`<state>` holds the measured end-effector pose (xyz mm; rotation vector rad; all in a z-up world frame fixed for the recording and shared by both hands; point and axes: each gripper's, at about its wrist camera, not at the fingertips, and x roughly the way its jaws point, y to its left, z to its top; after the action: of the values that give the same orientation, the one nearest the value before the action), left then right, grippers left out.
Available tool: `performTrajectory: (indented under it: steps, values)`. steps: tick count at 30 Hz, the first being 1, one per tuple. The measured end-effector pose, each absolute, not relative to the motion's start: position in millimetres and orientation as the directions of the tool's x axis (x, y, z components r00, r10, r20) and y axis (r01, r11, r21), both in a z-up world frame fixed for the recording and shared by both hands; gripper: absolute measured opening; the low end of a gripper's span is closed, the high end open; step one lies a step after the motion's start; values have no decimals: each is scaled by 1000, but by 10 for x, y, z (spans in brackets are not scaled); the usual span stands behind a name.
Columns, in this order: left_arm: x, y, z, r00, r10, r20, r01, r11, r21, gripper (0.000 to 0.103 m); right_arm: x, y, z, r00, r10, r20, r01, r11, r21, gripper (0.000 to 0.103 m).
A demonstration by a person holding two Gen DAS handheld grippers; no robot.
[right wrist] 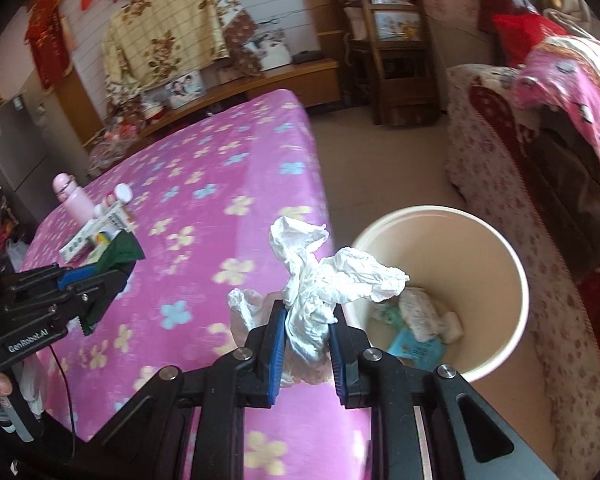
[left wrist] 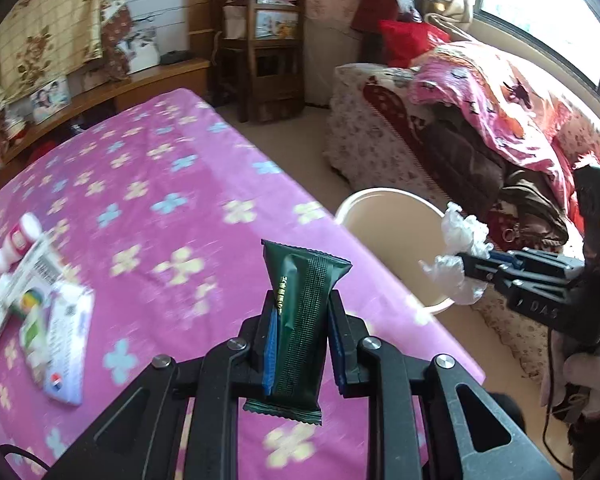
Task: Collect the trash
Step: 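Carry the green packet and white tissue in both tools over the bucket, then open both tools to drop the green packet and tissue into the bucket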
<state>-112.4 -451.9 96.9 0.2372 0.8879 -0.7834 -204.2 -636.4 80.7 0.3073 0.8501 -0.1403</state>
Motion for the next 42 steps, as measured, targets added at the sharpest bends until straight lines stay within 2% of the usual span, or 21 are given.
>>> performTrajectory:
  steps: [14, 26, 27, 29, 30, 31, 36, 38, 40, 42]
  values:
    - [-1130, -5492, 783, 302, -548, -780, 762, 631, -148, 23, -2174, -7149, 443, 603, -83, -793, 395, 895, 207, 22]
    - [-1008, -5861, 659, 275, -562, -780, 769, 616, -173, 25, -2096, -7459, 148, 570, -103, -815, 460, 862, 213, 23]
    - [-985, -5874, 647, 270, -568, -778, 764, 617, -185, 27, -2074, -7480, 130, 567, -103, -817, 464, 860, 214, 23]
    - [-955, -5880, 631, 268, -572, -776, 757, 623, -198, 43, -2039, -7538, 93, 560, -96, -823, 480, 847, 228, 23]
    - [-940, -5869, 619, 265, -575, -774, 751, 626, -208, 57, -2031, -7568, 77, 562, -81, -823, 483, 840, 247, 23]
    - [-930, -5855, 614, 261, -581, -771, 747, 628, -220, 61, -2030, -7593, 67, 568, -63, -821, 485, 831, 271, 23]
    - [-917, -5811, 597, 279, -572, -771, 739, 641, -208, 61, -2063, -7619, 77, 594, -74, -801, 491, 822, 288, 26]
    - [-904, -5775, 584, 277, -568, -775, 732, 647, -212, 61, -2062, -7608, 81, 600, -70, -797, 485, 824, 293, 35]
    - [-907, -5740, 576, 279, -566, -776, 730, 650, -212, 61, -2059, -7613, 78, 605, -67, -793, 484, 822, 301, 77]
    - [-920, -5711, 577, 288, -561, -776, 731, 653, -200, 61, -2058, -7614, 80, 612, -59, -789, 483, 817, 314, 77]
